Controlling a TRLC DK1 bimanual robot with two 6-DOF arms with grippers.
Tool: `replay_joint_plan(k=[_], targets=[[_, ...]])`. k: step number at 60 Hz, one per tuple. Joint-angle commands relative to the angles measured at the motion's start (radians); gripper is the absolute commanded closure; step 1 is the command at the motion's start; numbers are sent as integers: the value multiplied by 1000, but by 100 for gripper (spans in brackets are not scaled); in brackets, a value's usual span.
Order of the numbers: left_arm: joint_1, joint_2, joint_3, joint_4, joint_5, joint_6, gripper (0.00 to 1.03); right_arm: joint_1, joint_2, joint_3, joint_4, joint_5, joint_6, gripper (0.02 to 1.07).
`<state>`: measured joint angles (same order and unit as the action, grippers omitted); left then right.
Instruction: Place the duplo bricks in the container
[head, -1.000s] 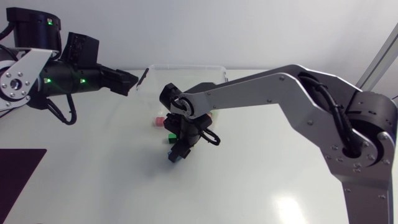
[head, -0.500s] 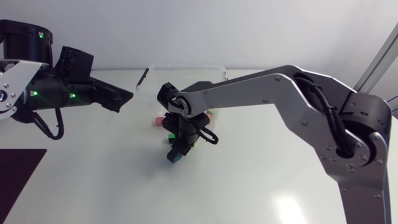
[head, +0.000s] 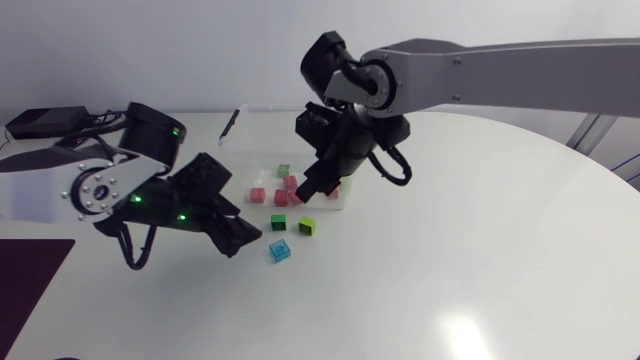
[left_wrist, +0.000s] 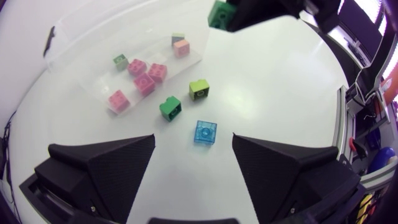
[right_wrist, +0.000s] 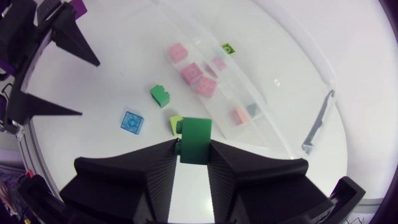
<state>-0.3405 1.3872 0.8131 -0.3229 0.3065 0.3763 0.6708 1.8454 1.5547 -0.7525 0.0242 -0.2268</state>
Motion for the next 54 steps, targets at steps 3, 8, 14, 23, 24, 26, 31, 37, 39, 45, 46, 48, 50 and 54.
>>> replay_joint_plan(k=[3,8,14,23,24,26,31,37,39,45,46,48,50,54], targets=[[-32,104,4,27,-1,27,17,-17,-25,35,-10,0,32,94],[-45,164,20,41,-4,32,17,-33,-32,58,-2,-1,40,94],[-58,217,35,50,-14,38,17,-50,-32,90,8,-6,49,94],[-74,269,49,85,-23,44,17,-74,-15,137,27,-18,66,94],[-75,279,52,90,-24,46,17,-79,-12,143,28,-18,67,94],[-77,286,55,91,-24,46,17,-83,-5,154,30,-20,69,94],[-89,312,57,110,-26,47,17,-100,15,183,42,-24,76,94],[-91,320,57,120,-26,47,18,-106,34,206,47,-27,83,94],[-92,322,55,124,-27,49,18,-108,38,211,54,-27,86,94],[-97,335,57,130,-26,52,18,-117,63,235,62,-27,90,94],[-98,340,57,133,-27,52,18,-120,71,240,68,-27,90,94],[-98,343,58,134,-27,52,18,-122,80,248,70,-27,90,93],[-101,348,60,137,-26,52,18,-126,90,257,71,-27,92,93],[-104,358,61,142,-30,52,18,-134,112,269,82,-27,95,85]])
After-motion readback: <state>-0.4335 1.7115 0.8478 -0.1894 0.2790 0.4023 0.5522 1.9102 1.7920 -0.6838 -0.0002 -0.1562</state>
